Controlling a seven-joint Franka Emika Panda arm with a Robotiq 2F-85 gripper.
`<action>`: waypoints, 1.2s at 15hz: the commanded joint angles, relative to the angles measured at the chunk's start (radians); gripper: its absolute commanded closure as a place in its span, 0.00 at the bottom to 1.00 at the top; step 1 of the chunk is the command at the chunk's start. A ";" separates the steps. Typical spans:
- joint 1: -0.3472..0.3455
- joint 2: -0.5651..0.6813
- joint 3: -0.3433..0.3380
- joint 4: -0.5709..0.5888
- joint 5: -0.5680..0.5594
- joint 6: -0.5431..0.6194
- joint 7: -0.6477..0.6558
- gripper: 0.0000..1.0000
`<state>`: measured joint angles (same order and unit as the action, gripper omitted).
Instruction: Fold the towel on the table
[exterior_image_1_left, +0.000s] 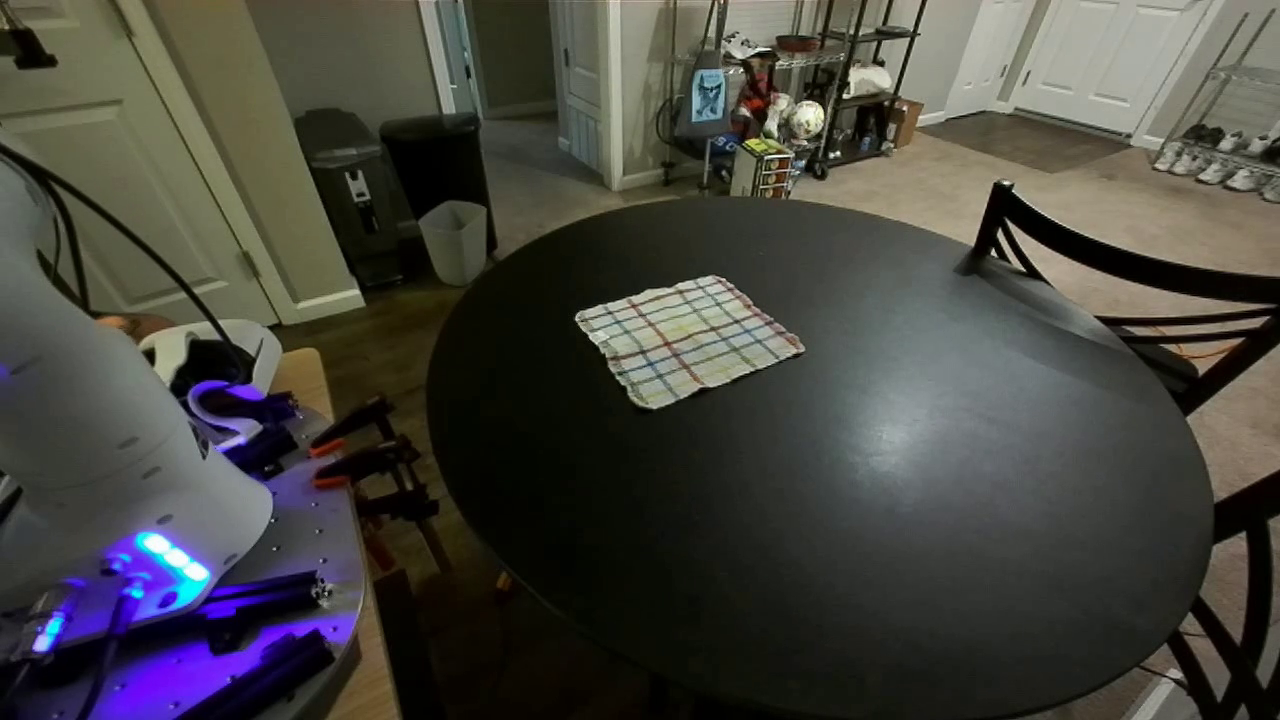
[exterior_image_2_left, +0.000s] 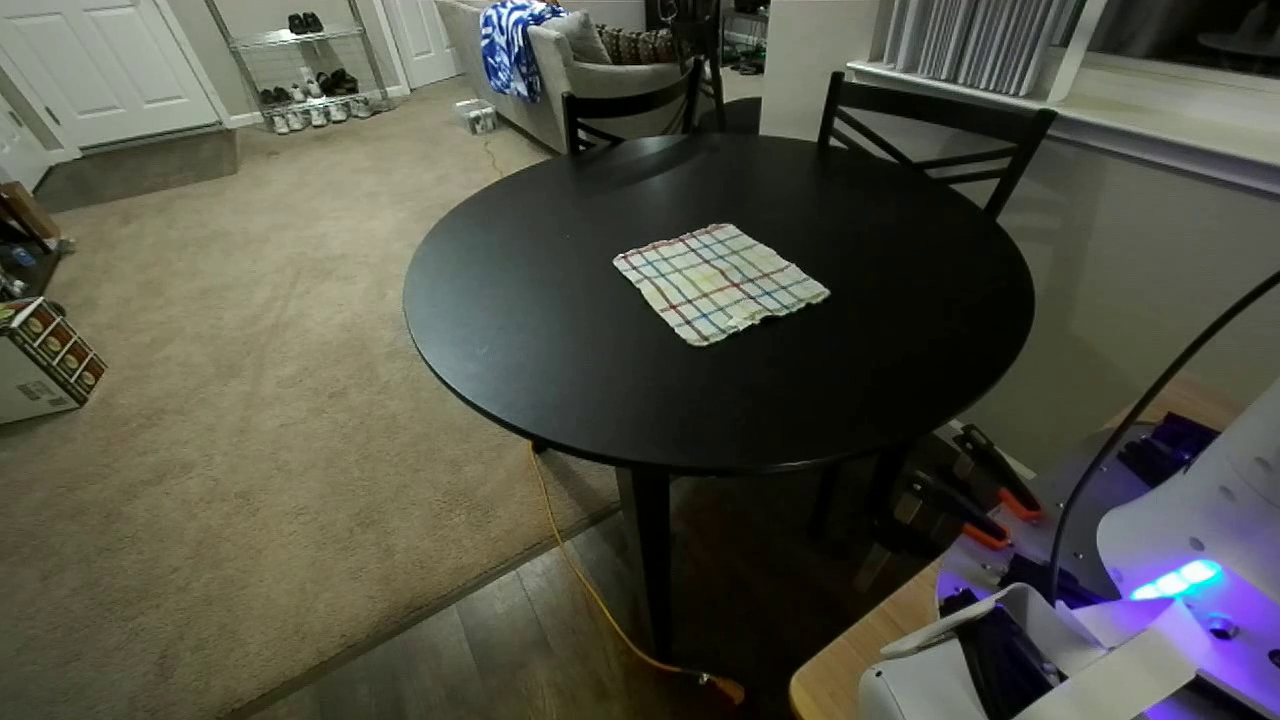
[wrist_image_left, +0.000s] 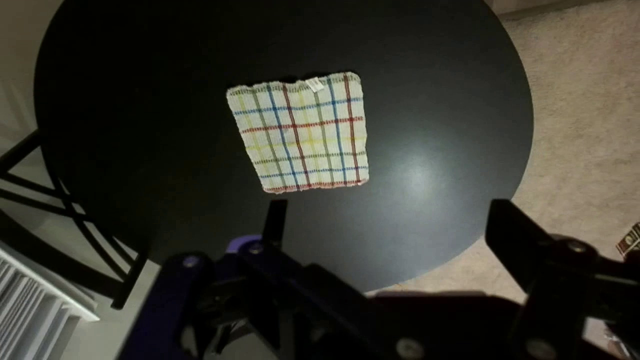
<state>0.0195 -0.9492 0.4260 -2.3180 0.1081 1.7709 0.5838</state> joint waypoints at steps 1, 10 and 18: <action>-0.061 0.114 0.078 0.200 -0.037 -0.089 0.079 0.00; -0.171 0.460 0.340 0.603 -0.227 -0.287 0.246 0.00; -0.082 0.633 0.330 0.644 -0.332 -0.335 0.285 0.00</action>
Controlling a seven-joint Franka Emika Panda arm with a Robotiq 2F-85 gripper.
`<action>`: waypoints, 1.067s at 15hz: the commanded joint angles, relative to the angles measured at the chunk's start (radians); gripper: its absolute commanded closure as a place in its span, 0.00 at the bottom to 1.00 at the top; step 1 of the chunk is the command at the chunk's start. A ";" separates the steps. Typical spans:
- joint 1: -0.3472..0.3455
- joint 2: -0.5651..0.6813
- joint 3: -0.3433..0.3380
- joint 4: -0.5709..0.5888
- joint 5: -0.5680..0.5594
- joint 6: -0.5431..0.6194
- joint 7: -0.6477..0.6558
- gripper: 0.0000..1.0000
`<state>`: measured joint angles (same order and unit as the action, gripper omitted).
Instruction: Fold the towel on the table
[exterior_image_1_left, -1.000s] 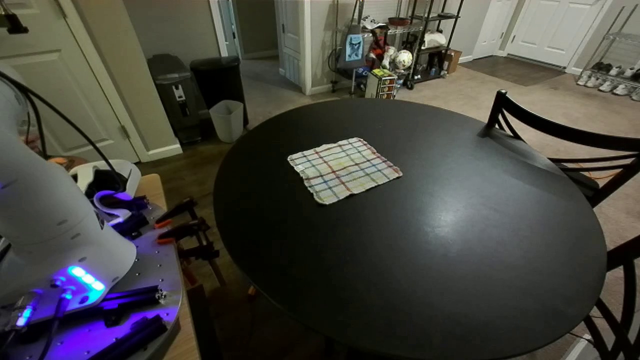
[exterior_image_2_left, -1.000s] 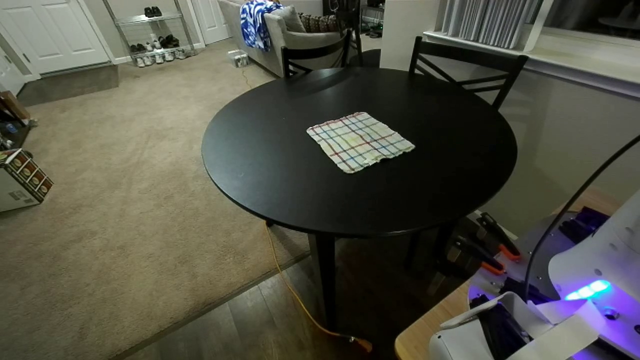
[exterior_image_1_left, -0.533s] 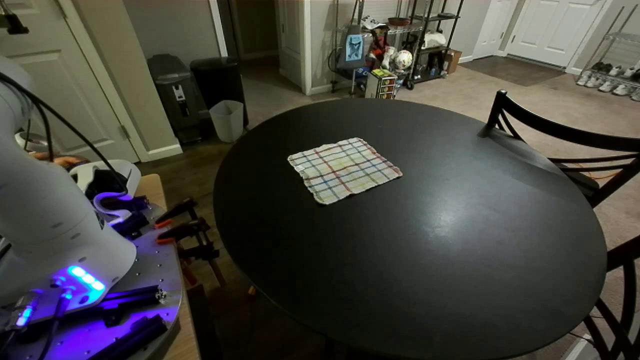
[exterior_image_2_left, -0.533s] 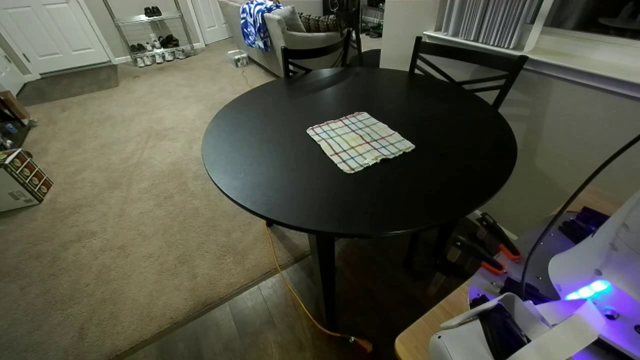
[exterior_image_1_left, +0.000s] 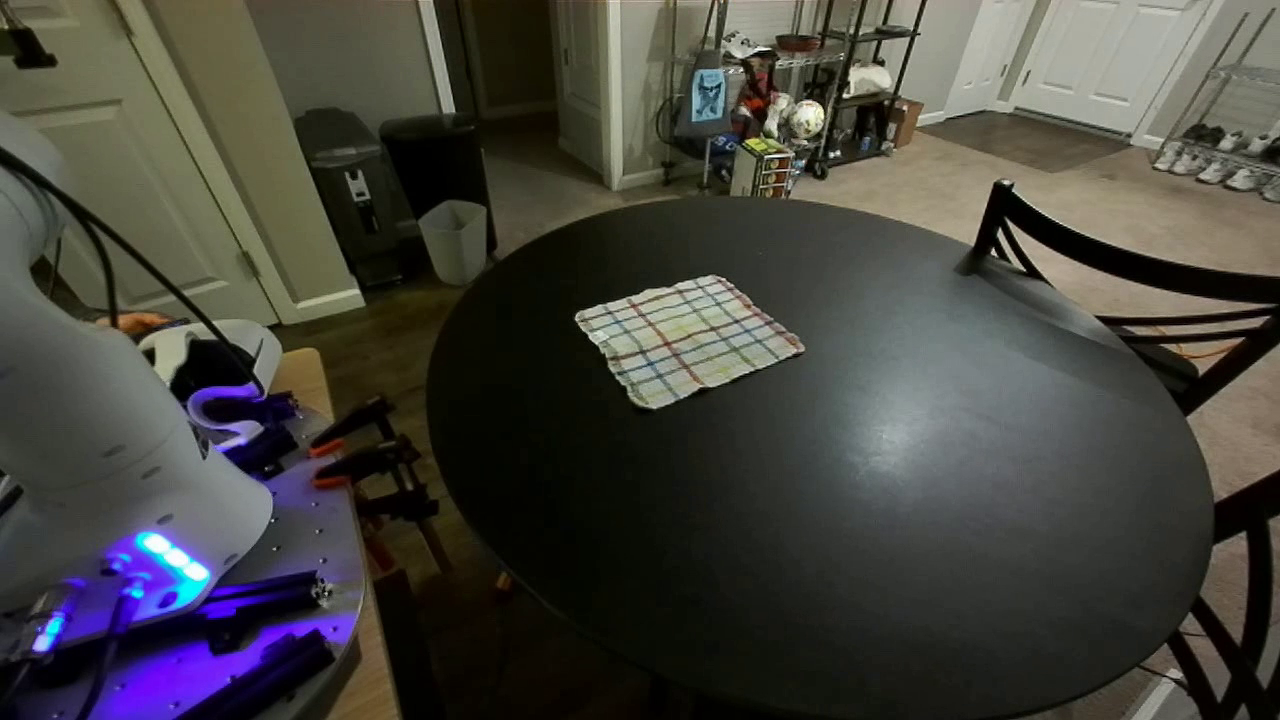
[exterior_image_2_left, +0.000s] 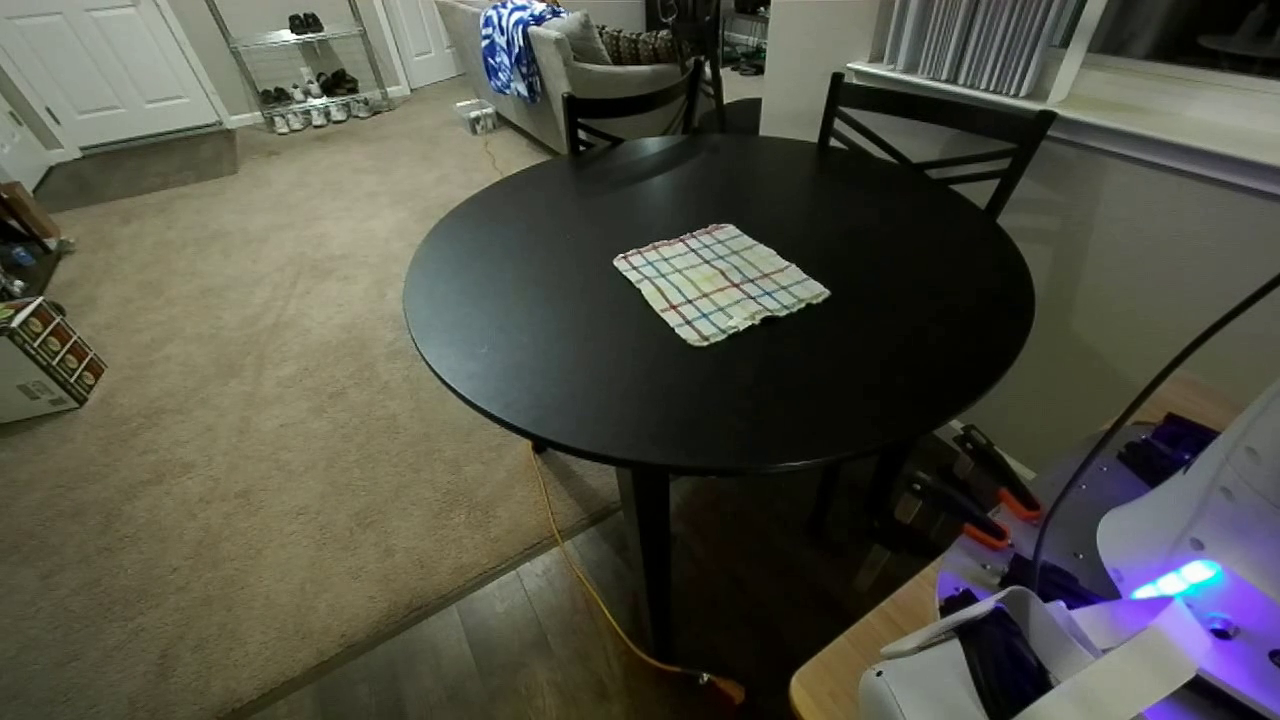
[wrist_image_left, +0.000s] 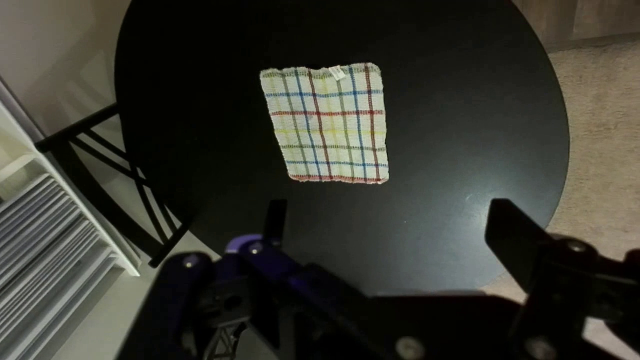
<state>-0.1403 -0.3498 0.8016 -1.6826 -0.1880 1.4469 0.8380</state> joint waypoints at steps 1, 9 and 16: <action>0.081 0.047 -0.048 0.015 -0.037 -0.013 0.031 0.00; 0.089 0.054 -0.047 0.028 -0.036 -0.019 0.030 0.00; 0.089 0.054 -0.047 0.028 -0.036 -0.019 0.030 0.00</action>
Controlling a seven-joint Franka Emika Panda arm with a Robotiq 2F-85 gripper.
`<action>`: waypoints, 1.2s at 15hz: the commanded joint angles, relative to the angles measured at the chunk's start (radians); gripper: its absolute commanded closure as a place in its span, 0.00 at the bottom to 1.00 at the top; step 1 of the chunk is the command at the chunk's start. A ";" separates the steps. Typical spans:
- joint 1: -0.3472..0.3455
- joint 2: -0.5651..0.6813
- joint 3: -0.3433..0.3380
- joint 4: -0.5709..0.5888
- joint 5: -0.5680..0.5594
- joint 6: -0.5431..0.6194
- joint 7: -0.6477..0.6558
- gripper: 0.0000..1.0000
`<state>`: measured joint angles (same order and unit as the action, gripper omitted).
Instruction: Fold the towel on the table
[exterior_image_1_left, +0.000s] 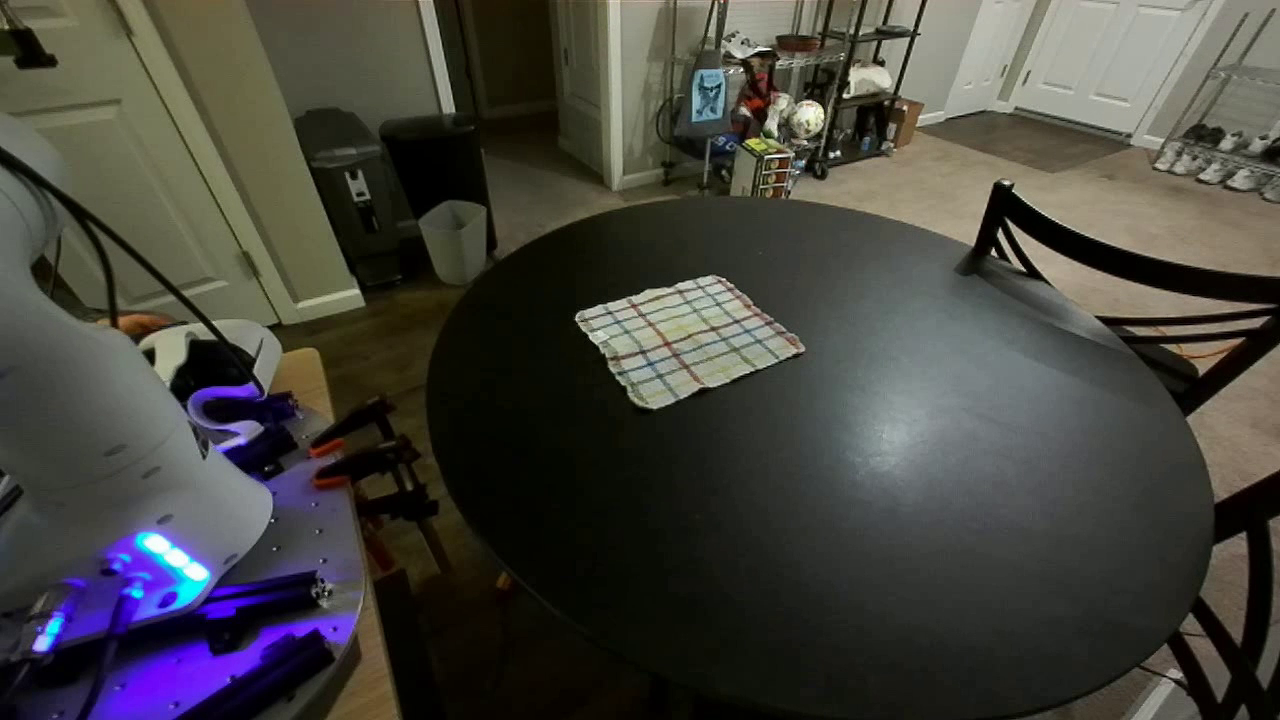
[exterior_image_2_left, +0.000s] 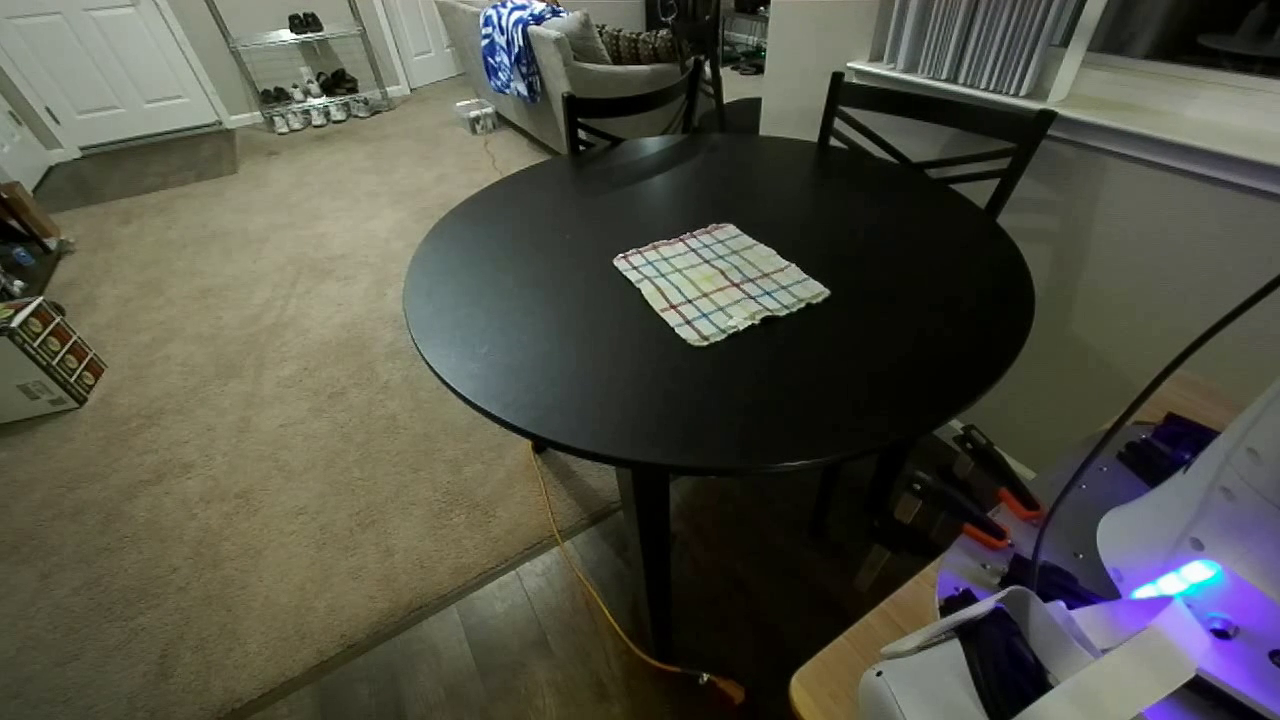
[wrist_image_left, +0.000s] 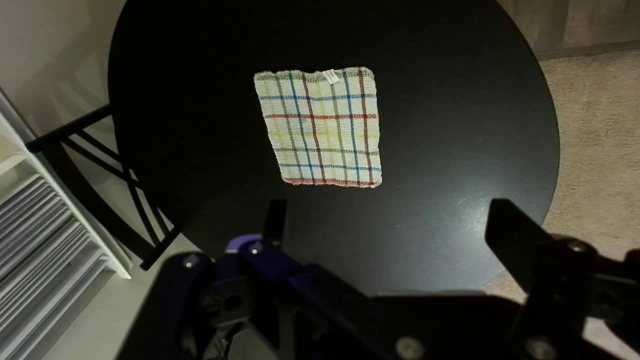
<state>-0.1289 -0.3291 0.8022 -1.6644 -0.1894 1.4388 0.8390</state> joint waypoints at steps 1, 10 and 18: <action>0.078 0.033 -0.047 0.009 -0.035 -0.011 0.030 0.00; 0.105 0.140 -0.086 0.080 -0.131 -0.011 0.038 0.00; 0.284 0.486 -0.275 0.283 -0.219 -0.042 0.015 0.00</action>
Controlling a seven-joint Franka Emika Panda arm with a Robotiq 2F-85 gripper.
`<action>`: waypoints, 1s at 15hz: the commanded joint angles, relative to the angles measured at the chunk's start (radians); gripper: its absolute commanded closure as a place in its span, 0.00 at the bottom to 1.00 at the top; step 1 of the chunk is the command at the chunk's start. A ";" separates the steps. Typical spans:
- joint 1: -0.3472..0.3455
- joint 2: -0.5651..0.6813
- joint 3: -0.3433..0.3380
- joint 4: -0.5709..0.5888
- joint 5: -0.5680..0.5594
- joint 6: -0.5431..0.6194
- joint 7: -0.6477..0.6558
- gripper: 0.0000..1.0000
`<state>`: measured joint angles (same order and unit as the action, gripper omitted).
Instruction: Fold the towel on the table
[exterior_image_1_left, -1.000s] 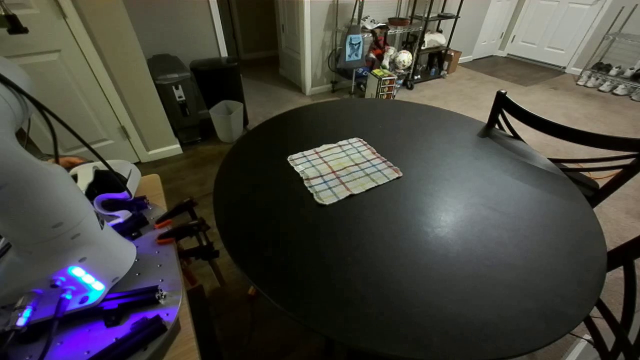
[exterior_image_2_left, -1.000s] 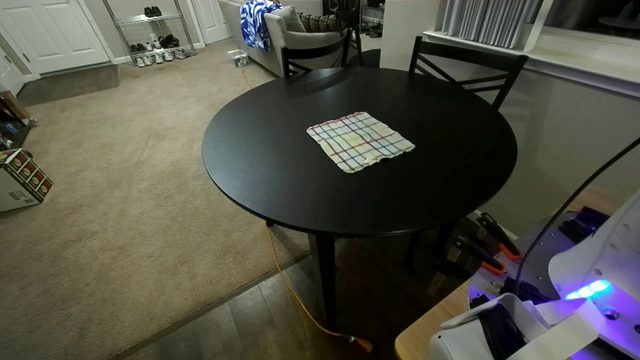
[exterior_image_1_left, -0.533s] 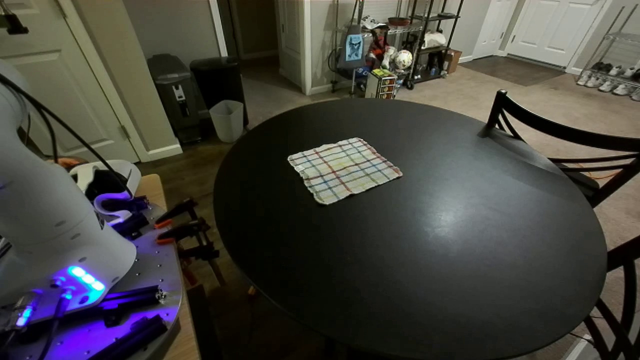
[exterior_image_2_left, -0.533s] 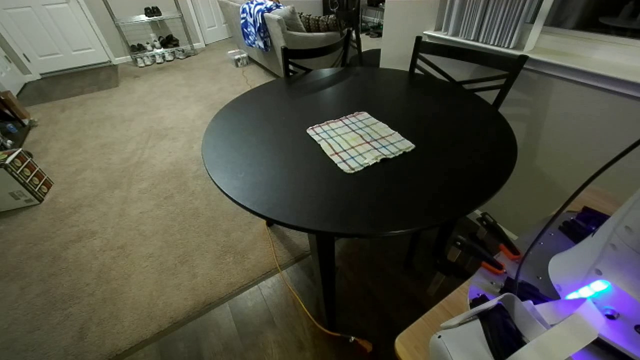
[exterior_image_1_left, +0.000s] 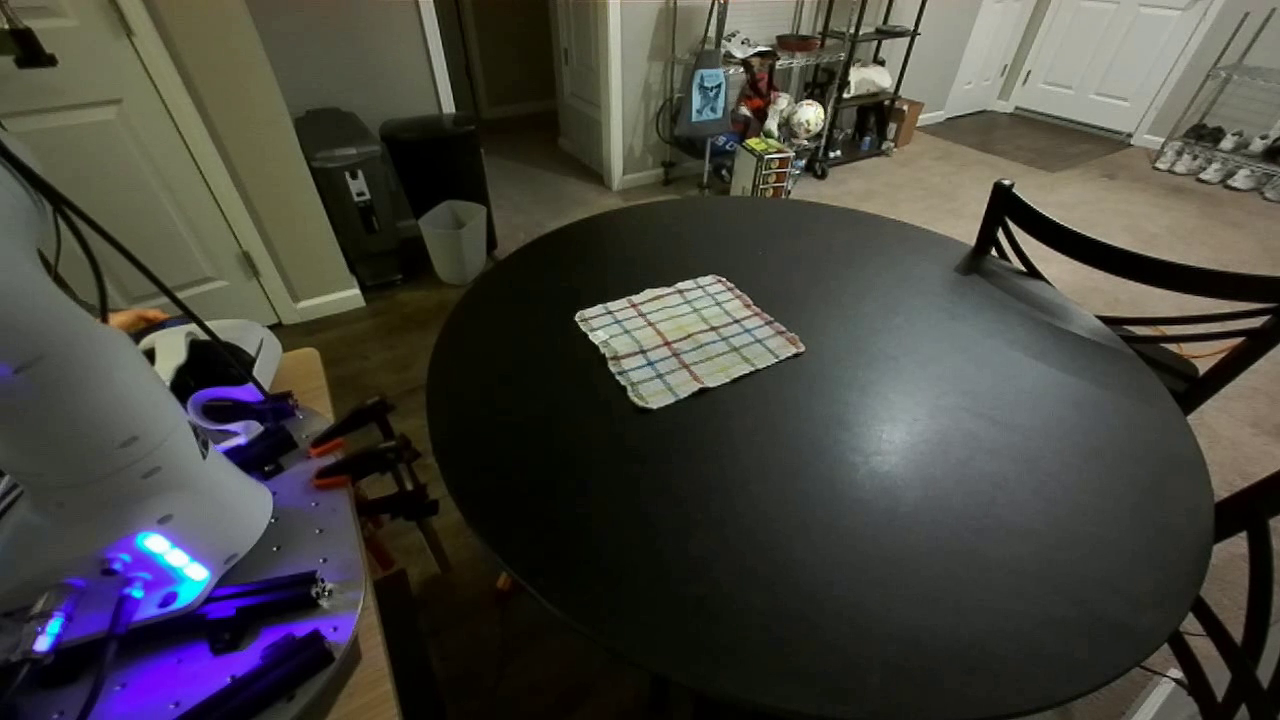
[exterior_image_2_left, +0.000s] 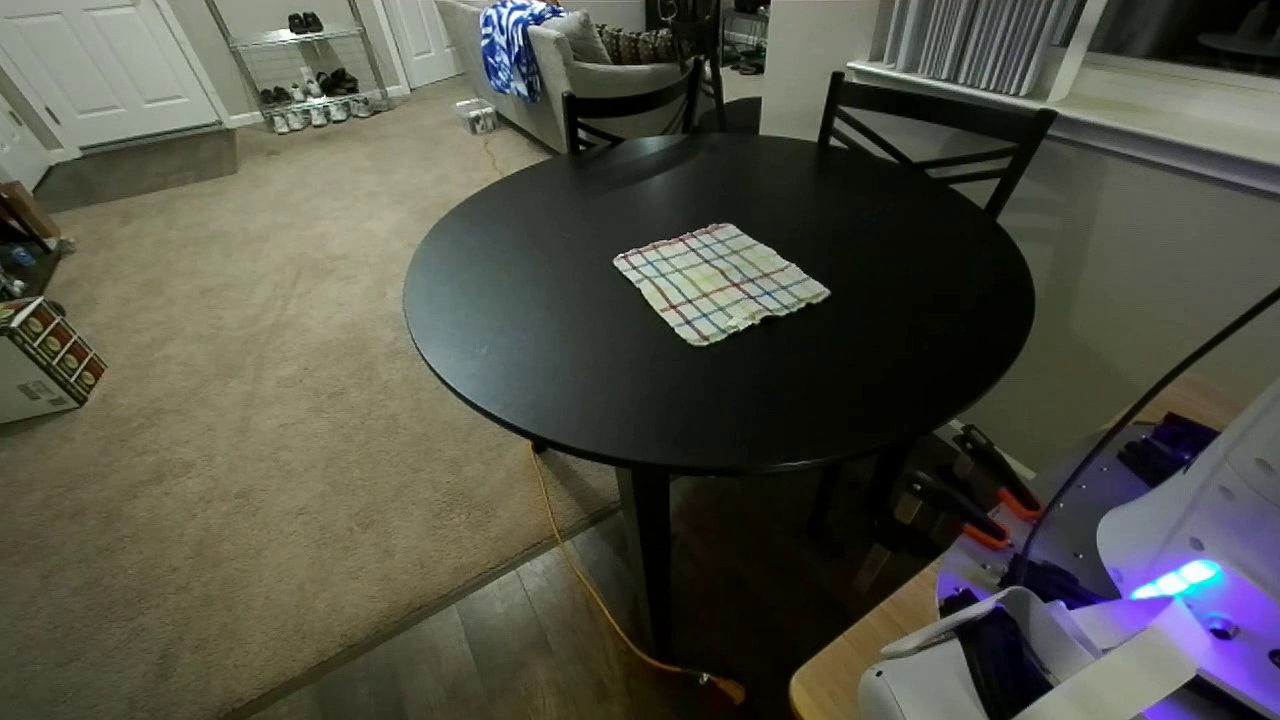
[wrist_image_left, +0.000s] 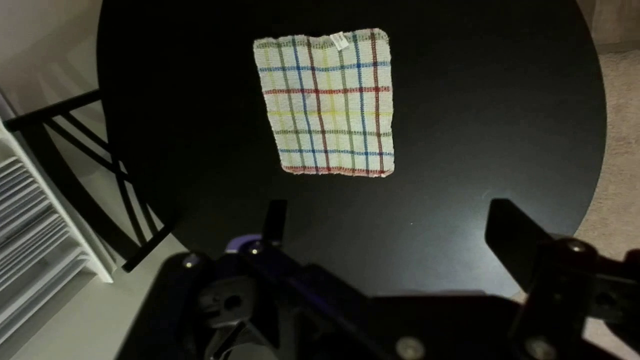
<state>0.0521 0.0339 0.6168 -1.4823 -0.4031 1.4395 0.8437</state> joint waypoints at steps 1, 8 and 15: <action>0.139 0.155 -0.134 0.121 0.007 -0.048 0.006 0.00; 0.296 0.358 -0.355 0.308 0.043 -0.115 -0.031 0.00; 0.298 0.406 -0.374 0.341 0.064 -0.109 -0.021 0.00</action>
<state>0.3503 0.4405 0.2424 -1.1413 -0.3395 1.3300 0.8231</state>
